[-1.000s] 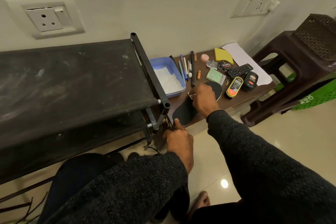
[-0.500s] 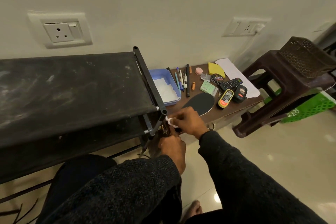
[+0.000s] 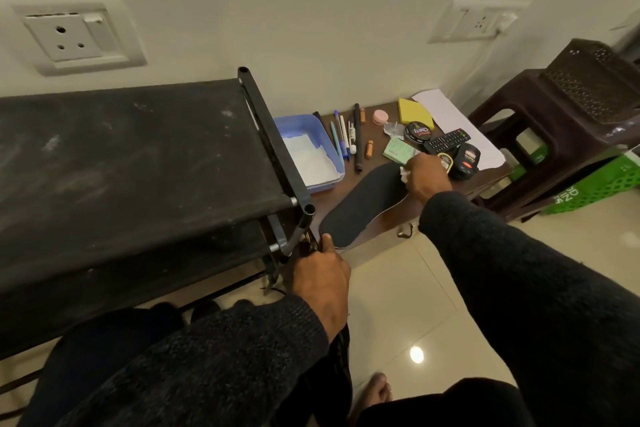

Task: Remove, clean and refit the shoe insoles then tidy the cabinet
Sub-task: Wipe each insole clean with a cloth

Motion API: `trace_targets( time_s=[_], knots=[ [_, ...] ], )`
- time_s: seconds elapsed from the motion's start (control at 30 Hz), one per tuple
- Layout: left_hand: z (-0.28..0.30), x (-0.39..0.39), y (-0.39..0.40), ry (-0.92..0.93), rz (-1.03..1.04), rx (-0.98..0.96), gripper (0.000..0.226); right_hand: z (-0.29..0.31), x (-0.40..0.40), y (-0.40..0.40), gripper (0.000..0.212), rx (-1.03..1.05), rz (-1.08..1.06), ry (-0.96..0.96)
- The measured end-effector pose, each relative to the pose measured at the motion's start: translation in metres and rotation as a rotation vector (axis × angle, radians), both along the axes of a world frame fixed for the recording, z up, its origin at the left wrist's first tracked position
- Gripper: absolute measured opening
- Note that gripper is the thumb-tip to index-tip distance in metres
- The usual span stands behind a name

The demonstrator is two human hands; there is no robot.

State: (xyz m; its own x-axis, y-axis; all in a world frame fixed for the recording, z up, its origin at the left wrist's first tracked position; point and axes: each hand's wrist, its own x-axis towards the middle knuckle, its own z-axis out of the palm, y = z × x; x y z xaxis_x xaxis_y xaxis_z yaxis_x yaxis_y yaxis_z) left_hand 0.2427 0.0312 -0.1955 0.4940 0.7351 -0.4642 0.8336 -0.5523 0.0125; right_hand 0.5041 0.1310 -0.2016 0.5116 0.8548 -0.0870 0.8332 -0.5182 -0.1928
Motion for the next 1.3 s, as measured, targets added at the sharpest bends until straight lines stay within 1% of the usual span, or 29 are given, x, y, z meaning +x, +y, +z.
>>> trace_targets(
  time_s=[0.03,0.17,0.27,0.33,0.47,0.53,0.63,0.7,0.77,0.87,0.9,0.97,1.0,1.03,1.07,1.17,1.3],
  knots=[
    [-0.001,0.001,-0.001,0.006,0.006,-0.008,0.091,-0.003,-0.002,0.000,0.029,-0.025,0.002,-0.032],
    [0.003,0.002,-0.002,0.028,0.071,-0.042,0.090,-0.010,-0.019,-0.013,0.022,-0.005,0.025,-0.119],
    [0.007,0.002,-0.003,0.064,0.006,-0.019,0.090,-0.011,-0.041,-0.026,0.018,-0.003,0.017,-0.098],
    [0.012,0.000,-0.004,0.048,0.026,-0.038,0.092,-0.013,-0.059,-0.035,0.017,0.006,0.030,-0.083],
    [0.017,-0.001,-0.002,0.059,-0.029,-0.071,0.093,-0.017,-0.096,-0.055,0.022,0.031,0.083,-0.047],
    [0.022,-0.003,-0.001,0.048,-0.017,-0.096,0.095,-0.020,-0.109,-0.064,0.025,0.036,0.117,-0.031],
    [0.027,-0.006,-0.002,0.024,0.016,-0.139,0.105,-0.027,-0.127,-0.076,0.026,0.050,0.167,-0.042],
    [0.026,-0.007,-0.001,0.035,-0.023,-0.156,0.112,-0.030,-0.136,-0.084,0.028,0.054,0.187,-0.037],
    [0.023,-0.006,0.000,0.060,-0.065,-0.161,0.114,-0.032,-0.144,-0.092,0.027,0.061,0.228,-0.031],
    [0.020,-0.008,0.001,0.057,-0.063,-0.177,0.113,-0.032,-0.149,-0.099,0.025,0.051,0.269,-0.015],
    [0.018,-0.008,0.001,0.041,-0.045,-0.176,0.114,-0.028,-0.148,-0.099,0.022,0.032,0.287,0.039],
    [0.016,-0.009,0.000,-0.008,0.003,-0.151,0.118,-0.013,-0.138,-0.092,0.017,-0.035,0.307,0.254],
    [0.016,-0.010,-0.001,-0.027,0.037,-0.151,0.118,-0.004,-0.130,-0.085,0.018,-0.064,0.289,0.370],
    [0.015,-0.010,-0.001,-0.036,0.062,-0.156,0.117,0.003,-0.118,-0.077,0.020,-0.065,0.263,0.428],
    [0.015,-0.010,-0.002,-0.035,0.063,-0.158,0.116,0.007,-0.103,-0.067,0.023,-0.037,0.232,0.410],
    [0.011,-0.010,0.000,-0.005,-0.025,-0.128,0.106,0.009,-0.053,-0.033,0.027,0.108,0.121,0.223],
    [0.009,-0.007,0.003,0.014,-0.047,-0.114,0.098,-0.007,0.001,0.001,0.033,0.088,-0.123,0.119]
  ],
)
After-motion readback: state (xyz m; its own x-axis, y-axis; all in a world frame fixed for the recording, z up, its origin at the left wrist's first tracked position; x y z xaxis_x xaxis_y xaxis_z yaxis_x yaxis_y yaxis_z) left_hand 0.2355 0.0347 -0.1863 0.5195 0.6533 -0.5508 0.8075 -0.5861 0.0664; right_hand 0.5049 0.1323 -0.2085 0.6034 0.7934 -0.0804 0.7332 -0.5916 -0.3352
